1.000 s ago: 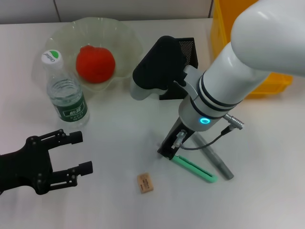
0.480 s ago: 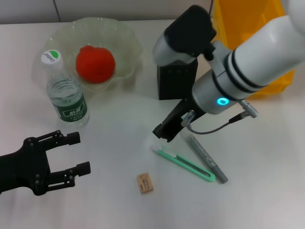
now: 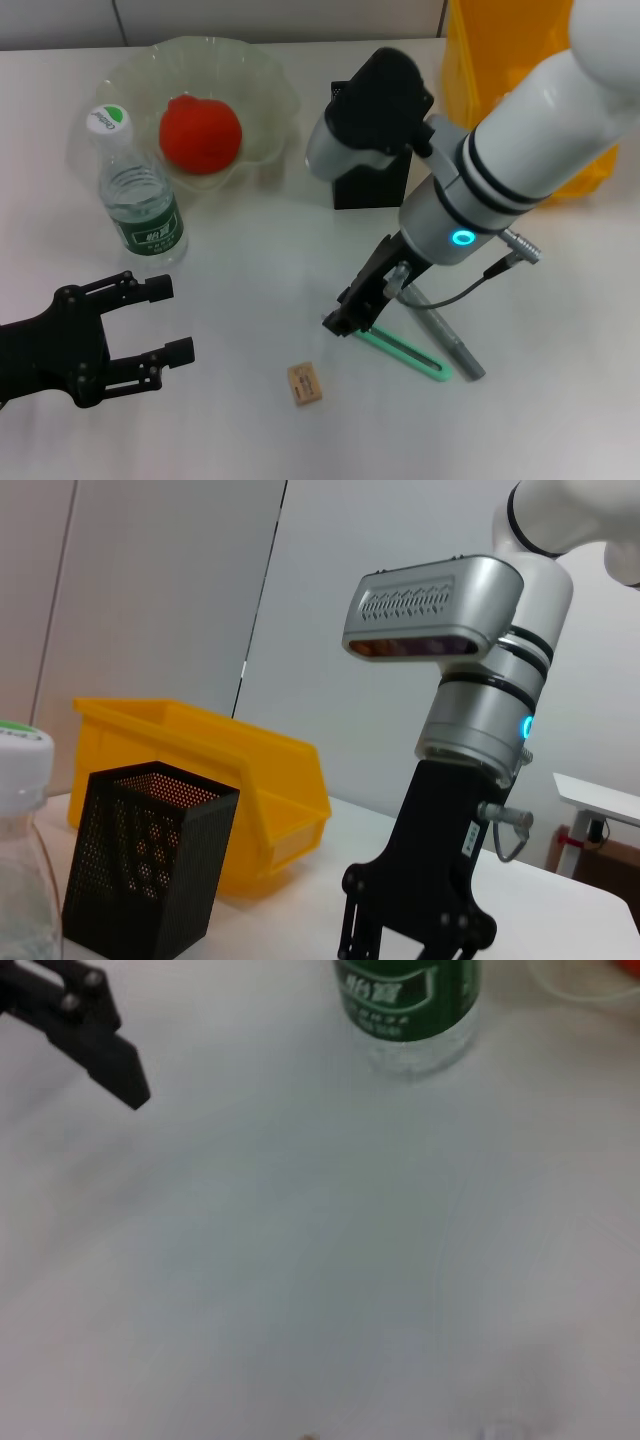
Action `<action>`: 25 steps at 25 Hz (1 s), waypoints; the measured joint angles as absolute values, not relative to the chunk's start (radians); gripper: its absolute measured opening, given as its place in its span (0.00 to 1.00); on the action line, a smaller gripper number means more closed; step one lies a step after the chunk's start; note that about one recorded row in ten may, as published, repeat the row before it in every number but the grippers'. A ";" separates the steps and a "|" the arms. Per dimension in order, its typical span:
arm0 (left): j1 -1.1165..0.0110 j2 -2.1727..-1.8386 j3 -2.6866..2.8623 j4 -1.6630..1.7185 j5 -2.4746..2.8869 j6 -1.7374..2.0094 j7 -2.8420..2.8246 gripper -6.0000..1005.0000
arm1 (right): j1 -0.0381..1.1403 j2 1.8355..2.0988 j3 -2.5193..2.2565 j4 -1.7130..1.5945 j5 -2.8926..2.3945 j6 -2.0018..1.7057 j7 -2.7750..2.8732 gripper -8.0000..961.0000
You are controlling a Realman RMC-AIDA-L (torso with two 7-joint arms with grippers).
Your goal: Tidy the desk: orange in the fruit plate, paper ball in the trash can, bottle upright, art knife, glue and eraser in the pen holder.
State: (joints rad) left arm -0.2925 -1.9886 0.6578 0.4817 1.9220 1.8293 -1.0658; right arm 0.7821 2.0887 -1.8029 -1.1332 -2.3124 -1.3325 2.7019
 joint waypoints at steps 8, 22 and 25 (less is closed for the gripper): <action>-0.290 -1.990 0.655 0.482 1.922 1.826 -1.062 0.79 | 0.790 2.090 -1.857 -1.096 -2.323 -1.276 2.704 0.45; -0.288 -1.992 0.656 0.482 1.922 1.816 -1.056 0.79 | 0.817 2.091 -1.919 -1.066 -2.350 -1.235 2.733 0.42; -0.288 -1.992 0.657 0.482 1.922 1.814 -1.056 0.79 | 0.828 2.092 -1.926 -1.051 -2.350 -1.229 2.735 0.37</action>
